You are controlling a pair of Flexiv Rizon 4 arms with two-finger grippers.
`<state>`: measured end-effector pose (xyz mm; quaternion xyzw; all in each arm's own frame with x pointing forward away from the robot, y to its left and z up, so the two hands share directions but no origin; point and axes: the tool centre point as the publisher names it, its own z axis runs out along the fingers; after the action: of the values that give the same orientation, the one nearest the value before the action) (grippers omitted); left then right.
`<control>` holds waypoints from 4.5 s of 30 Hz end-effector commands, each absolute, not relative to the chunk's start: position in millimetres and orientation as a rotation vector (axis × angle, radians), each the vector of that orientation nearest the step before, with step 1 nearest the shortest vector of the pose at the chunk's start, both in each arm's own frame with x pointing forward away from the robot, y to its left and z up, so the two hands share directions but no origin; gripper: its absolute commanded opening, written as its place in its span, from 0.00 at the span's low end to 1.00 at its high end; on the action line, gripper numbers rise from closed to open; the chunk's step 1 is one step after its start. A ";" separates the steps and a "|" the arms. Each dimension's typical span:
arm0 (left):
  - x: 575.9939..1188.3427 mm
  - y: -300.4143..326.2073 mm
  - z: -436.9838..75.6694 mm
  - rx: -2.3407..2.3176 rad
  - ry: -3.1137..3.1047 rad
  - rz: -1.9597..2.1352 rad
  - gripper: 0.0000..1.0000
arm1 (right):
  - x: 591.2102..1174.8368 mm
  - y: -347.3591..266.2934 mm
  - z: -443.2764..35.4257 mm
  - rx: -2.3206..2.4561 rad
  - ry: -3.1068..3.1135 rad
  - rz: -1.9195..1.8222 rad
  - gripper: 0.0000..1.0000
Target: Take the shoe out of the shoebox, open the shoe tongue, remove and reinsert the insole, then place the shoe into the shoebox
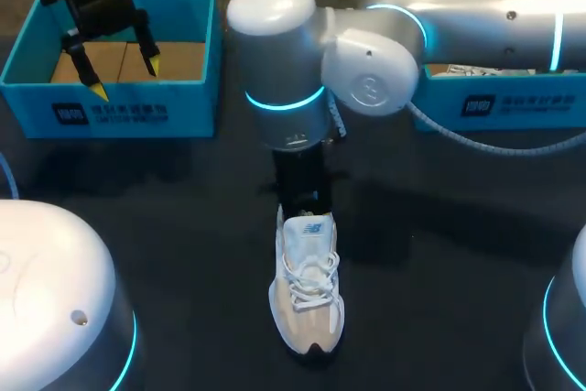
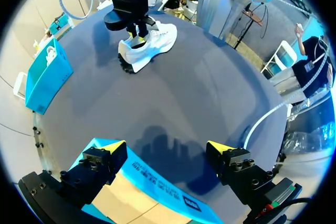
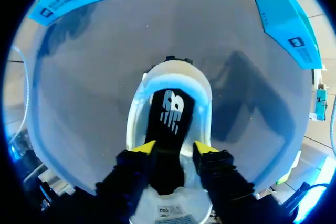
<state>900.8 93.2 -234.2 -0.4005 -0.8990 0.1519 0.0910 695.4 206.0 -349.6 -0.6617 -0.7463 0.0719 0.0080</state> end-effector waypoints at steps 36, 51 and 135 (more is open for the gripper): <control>901.5 93.2 -234.1 -1.190 -2.670 0.448 1.00 | 602.9 227.4 -286.2 -2.192 -2.191 0.236 0.49; 901.5 93.2 -234.1 -1.190 -2.670 0.448 1.00 | 649.5 216.2 -316.2 -2.127 -2.283 0.224 0.36; 901.5 93.2 -234.1 -1.190 -2.670 0.448 1.00 | 781.4 197.8 -330.7 -0.023 -3.209 0.027 1.00</control>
<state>900.8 93.2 -234.1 -0.4005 -0.8990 0.1519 0.0911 779.0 192.6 -321.5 -0.0046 -0.9993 0.0051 -0.0356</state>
